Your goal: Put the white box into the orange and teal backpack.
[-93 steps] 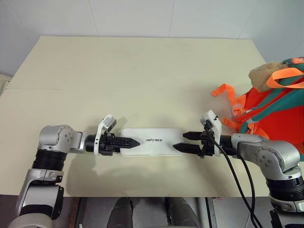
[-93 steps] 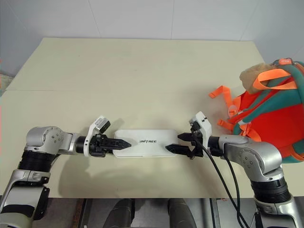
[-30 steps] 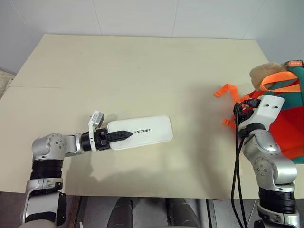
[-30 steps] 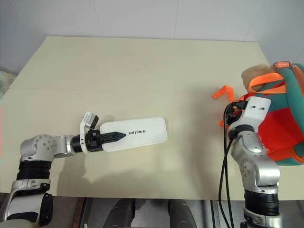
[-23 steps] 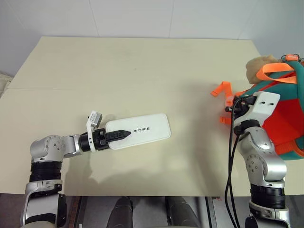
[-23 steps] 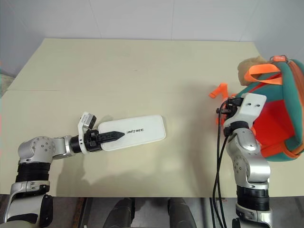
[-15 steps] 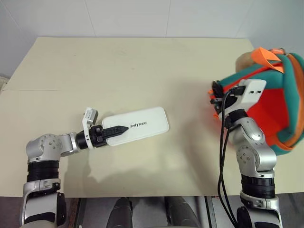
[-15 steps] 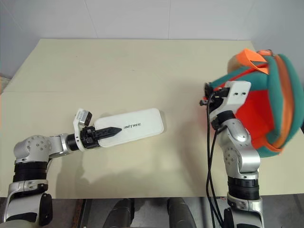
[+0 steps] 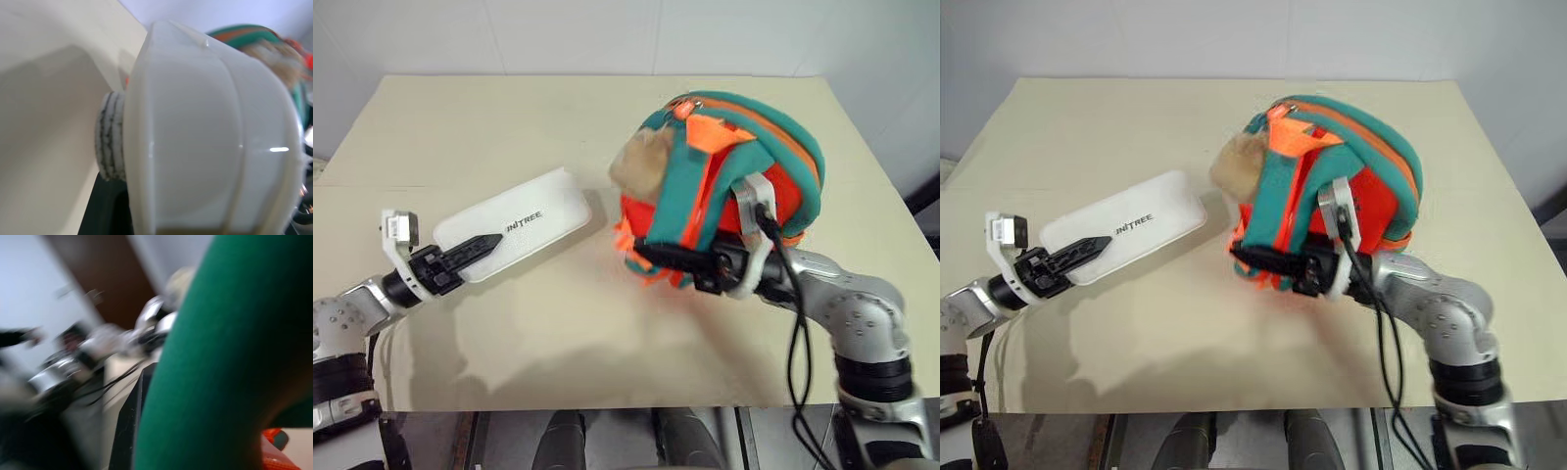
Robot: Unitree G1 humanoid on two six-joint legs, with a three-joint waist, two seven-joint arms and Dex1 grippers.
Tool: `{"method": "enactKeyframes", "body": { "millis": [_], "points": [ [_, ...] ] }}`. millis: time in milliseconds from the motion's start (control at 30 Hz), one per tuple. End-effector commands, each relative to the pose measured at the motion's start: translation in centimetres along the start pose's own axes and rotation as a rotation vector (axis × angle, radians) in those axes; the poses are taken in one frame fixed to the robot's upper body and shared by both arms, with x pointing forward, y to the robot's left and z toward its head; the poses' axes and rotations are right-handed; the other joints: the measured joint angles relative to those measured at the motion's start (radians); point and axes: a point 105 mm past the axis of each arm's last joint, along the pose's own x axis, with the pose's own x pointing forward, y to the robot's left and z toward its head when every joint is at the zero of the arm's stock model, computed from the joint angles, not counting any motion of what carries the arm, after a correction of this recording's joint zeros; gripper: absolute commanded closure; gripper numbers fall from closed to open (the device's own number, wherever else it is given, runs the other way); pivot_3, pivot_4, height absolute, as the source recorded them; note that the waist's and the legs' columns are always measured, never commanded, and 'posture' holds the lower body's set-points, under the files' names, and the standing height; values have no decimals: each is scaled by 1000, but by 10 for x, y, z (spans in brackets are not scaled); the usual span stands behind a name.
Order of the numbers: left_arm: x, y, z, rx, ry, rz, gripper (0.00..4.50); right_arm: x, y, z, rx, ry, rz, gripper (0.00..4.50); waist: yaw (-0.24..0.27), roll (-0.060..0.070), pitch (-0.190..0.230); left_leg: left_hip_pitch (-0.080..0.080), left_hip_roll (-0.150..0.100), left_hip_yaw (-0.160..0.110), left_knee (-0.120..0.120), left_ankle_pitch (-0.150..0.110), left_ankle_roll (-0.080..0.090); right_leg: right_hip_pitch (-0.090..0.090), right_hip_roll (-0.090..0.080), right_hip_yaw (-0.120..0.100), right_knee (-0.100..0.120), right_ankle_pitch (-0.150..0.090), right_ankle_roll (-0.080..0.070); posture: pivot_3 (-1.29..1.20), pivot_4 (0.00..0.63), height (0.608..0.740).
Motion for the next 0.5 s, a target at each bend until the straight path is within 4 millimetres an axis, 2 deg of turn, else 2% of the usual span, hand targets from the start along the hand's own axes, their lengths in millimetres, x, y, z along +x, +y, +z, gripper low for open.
{"method": "enactKeyframes", "body": {
  "millis": [33, 167, 300, 367, 500],
  "points": [
    [-9, -20, 16, 96, -67, -48, 3239, -14, 34, -7, 92, 87, 153, 4352, 7, 0, 0, 0, 0, 0, 0, 0, 0, 1, 0, 0, -1, 0, 0, 0, 150, 740],
    [-10, -26, 11, 101, -66, -64, 3239, -35, 38, -12, 176, 148, 143, 4352, 10, 0, 0, 0, 0, 0, 1, -1, 1, 3, 0, 0, -4, 0, 0, 0, 150, 740],
    [-2, -36, 7, 133, -46, -107, 3239, -50, 18, -10, 170, 173, 63, 4352, 11, -1, 0, 0, 0, 1, 2, -2, 1, 3, 0, 0, -5, 0, 1, 0, 150, 740],
    [3, -44, 12, 161, -60, -141, 3239, -52, 10, -7, 145, 176, 46, 4352, 10, -1, 0, 0, 0, 1, 2, -2, 1, 3, 0, 0, -5, 0, 1, 0, 150, 740],
    [8, -66, 30, 238, -145, -222, 3239, -47, 4, -7, 117, 183, 67, 4352, 11, -1, 0, 0, 0, 1, 2, -2, 0, 3, 0, 0, -5, 0, 1, 0, 150, 740]
  ]
}}
